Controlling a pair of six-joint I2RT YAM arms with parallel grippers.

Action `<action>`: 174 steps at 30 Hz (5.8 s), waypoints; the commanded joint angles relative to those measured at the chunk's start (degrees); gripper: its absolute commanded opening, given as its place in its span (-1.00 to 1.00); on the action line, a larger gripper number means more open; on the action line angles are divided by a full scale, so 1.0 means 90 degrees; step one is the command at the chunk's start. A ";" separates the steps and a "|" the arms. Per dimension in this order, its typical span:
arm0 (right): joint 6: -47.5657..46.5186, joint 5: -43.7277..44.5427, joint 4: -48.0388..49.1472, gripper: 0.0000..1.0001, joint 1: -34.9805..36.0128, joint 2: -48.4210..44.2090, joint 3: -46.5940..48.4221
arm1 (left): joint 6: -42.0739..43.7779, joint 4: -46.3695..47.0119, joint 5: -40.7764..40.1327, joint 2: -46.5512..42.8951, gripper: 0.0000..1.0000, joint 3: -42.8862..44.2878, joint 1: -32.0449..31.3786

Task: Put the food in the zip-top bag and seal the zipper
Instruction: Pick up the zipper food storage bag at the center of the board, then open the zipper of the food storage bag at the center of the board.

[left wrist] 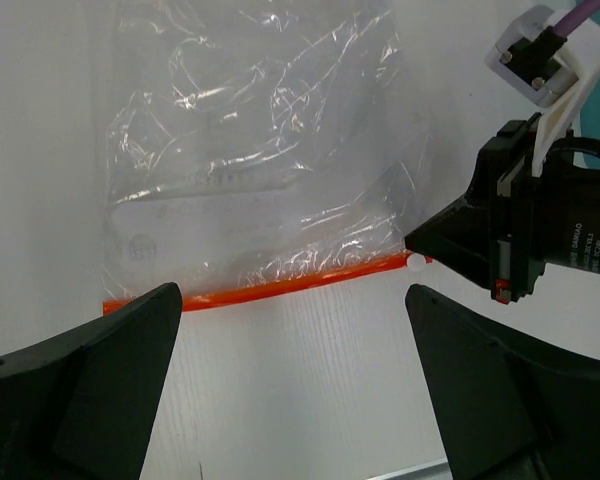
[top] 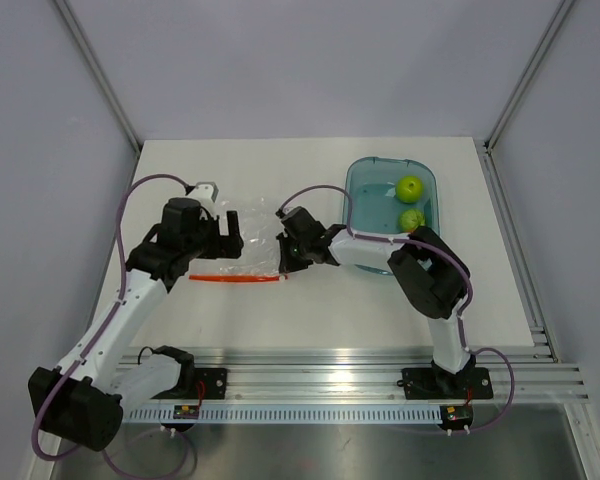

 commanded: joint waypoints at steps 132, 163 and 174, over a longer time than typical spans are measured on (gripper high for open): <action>0.0908 0.0545 -0.1367 0.92 -0.0637 -0.3430 0.0006 | -0.1508 -0.1424 -0.0670 0.2833 -1.00 0.3132 -0.2346; 0.0673 -0.1513 -0.1182 -1.00 -0.0832 -0.1887 0.1637 | -0.1176 -0.4803 -0.1442 0.2013 -1.00 0.5328 -0.1711; 0.0205 -0.0166 -0.2490 -1.00 -0.1458 -0.1125 0.1745 | -0.1381 -0.2637 0.0267 0.3896 -1.00 0.4431 -0.1730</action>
